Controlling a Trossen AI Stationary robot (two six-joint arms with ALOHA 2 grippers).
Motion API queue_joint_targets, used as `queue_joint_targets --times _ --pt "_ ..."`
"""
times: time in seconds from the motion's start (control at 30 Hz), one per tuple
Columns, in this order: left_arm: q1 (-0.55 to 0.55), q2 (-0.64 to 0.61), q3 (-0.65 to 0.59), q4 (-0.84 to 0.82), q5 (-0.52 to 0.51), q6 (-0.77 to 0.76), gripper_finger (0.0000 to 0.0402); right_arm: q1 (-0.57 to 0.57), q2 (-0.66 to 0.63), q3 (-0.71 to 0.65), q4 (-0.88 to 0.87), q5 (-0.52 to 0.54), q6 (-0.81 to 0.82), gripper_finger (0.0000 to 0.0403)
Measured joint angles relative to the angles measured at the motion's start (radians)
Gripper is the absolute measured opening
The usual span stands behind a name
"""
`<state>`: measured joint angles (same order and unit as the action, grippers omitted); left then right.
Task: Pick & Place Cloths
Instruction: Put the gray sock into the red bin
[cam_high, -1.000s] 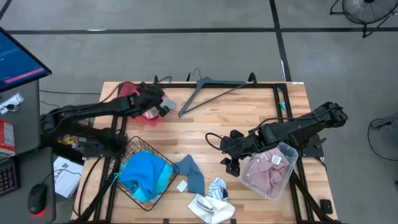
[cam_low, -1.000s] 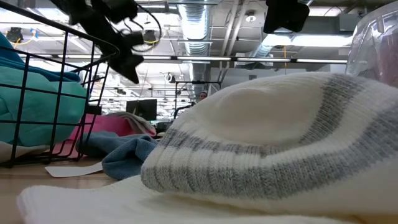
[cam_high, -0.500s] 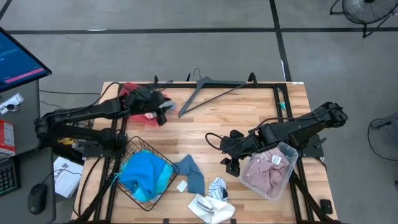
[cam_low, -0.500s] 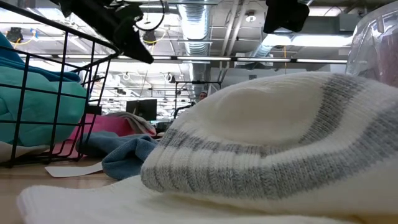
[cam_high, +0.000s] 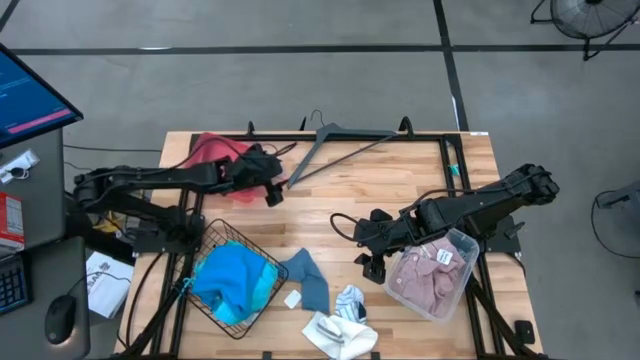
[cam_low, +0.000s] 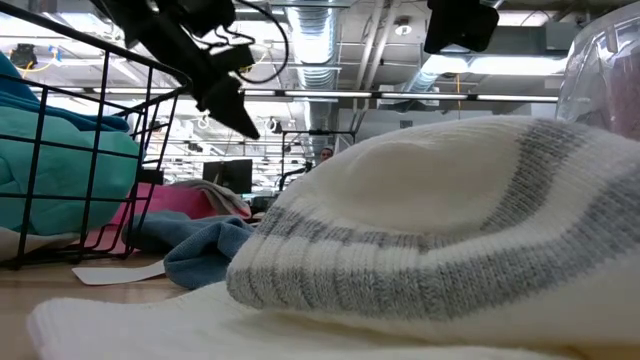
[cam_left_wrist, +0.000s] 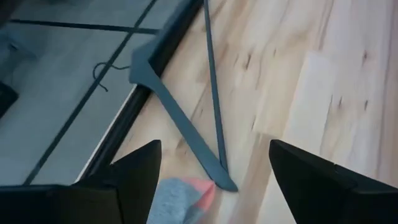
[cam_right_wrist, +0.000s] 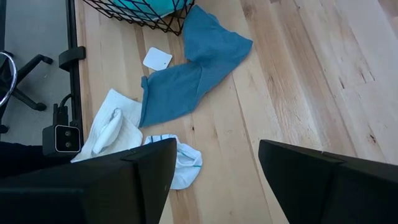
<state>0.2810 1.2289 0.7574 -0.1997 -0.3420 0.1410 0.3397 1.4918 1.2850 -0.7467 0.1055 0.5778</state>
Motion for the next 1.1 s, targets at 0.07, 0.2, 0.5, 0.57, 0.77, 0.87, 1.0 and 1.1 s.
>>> queue_joint_targets --times 0.07,0.2,0.5,0.57,0.77,0.87,1.0,1.1 --pt "0.000 0.027 0.000 0.001 0.004 0.036 0.0280 0.000 0.000 0.000 0.000 0.000 0.008 0.0225" --pt "0.001 0.068 0.000 0.003 0.016 0.071 0.0279 0.000 0.000 0.000 0.000 0.000 0.026 0.0225" --pt "0.037 0.210 0.000 0.007 0.018 0.120 0.0279 0.000 0.000 0.000 0.000 0.000 0.026 0.0225" --pt "0.048 0.250 0.000 0.007 -0.002 0.144 0.0279 0.000 0.000 0.000 -0.001 0.000 0.026 0.0225" --pt "0.049 0.329 0.000 0.007 -0.071 0.154 0.0269 0.000 0.000 0.000 -0.001 0.000 0.026 0.0225" --pt "0.045 0.341 0.000 0.008 -0.120 0.153 0.0231 0.000 0.000 0.000 -0.001 -0.001 0.026 0.0225" --pt "0.046 0.342 0.000 0.010 -0.164 0.142 0.0129 0.000 0.000 0.000 -0.001 -0.001 0.026 0.0225" --pt "0.046 0.342 0.000 0.011 -0.186 0.123 0.0033 0.000 0.000 0.000 -0.001 -0.001 0.026 0.0225"
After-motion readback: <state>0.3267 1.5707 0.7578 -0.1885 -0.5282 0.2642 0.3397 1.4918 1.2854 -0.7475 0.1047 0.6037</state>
